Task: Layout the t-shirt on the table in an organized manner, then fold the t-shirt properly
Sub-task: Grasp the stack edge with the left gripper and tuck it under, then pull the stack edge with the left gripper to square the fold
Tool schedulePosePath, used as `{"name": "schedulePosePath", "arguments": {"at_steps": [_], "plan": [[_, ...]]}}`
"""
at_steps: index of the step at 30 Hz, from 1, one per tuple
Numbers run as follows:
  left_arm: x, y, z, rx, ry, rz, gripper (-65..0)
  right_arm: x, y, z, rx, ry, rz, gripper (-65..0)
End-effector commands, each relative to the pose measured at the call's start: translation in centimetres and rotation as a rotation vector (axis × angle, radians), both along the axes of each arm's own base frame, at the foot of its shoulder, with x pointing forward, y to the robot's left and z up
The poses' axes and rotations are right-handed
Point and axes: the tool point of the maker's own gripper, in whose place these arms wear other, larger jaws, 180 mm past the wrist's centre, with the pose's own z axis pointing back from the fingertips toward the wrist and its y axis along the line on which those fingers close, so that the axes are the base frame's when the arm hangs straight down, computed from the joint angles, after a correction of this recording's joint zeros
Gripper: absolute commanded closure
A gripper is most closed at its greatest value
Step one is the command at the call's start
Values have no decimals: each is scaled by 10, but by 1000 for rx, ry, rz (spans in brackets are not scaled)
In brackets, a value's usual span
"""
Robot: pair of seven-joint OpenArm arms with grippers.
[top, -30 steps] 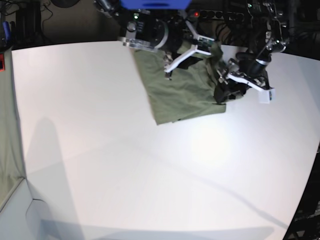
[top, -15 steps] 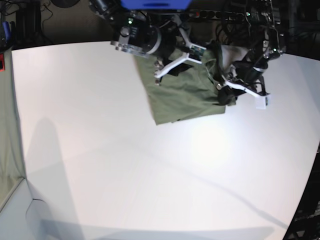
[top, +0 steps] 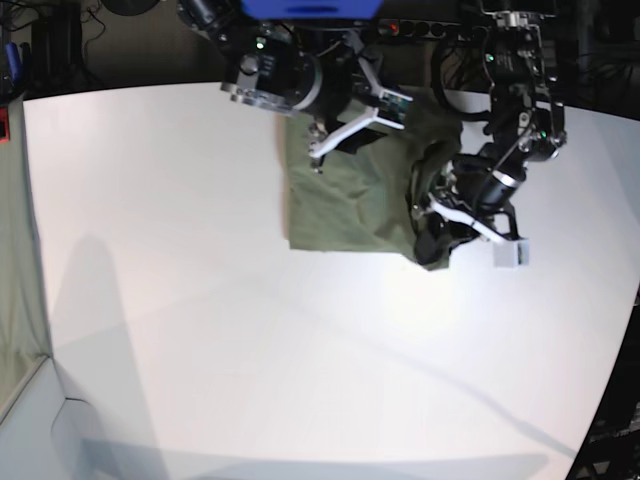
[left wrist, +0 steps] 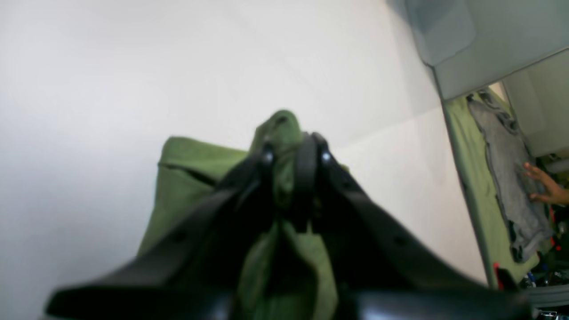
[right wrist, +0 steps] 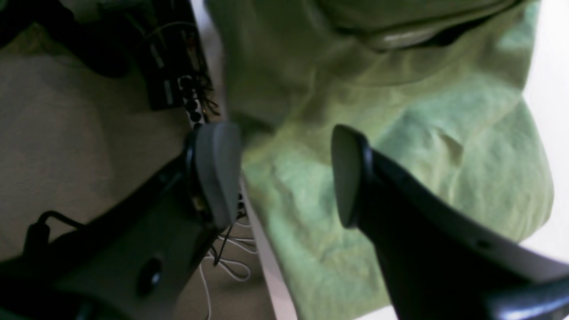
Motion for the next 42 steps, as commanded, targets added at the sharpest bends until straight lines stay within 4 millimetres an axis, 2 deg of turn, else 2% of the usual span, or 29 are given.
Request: {"name": "schedulePosePath", "arguments": {"at_steps": [1, 4, 6, 9, 12, 16, 21, 26, 29, 32, 34, 36, 39, 42], "plan": [[7, -2, 20, -10, -67, -6, -3, 2, 7, 12, 51, -16, 7, -331], [13, -18, 36, -4, -142, -85, -3, 3, 7, 12, 51, -18, 7, -331], [18, -19, 43, 15, -175, -114, -3, 3, 7, 12, 51, -18, 7, -331], [30, -16, 40, 15, -173, -111, -3, 3, 7, 12, 51, -18, 7, -331], [38, -9, 32, 15, -151, -99, -3, 3, 7, 12, 50, -18, 6, -331], [38, -6, 14, 9, -103, -88, -3, 3, 3, 9, 36, -17, 7, -331], [32, -2, -10, 4, -39, -74, -5, 16, -12, 6, 21, -20, -51, -331], [42, 12, -32, 12, 27, -61, -16, 18, -14, 5, 19, -21, -60, -331], [43, 18, -32, 24, 29, -55, -112, 18, -14, 5, 19, -21, -60, -331], [38, 23, -28, 48, 19, -61, -263, 19, -14, 6, 20, -21, -60, -331], [35, 28, -18, 70, -9, -63, -360, 19, -14, 6, 20, -21, -60, -331], [27, 40, -11, 77, -26, -27, -439, 19, -14, 6, 20, -21, -60, -331], [11, 67, 1, 100, -49, 48, -514, 19, -14, 6, 20, -21, -60, -331], [-18, 81, -8, 124, 11, 70, -523, 19, -14, 6, 20, -21, -60, -331]]}}
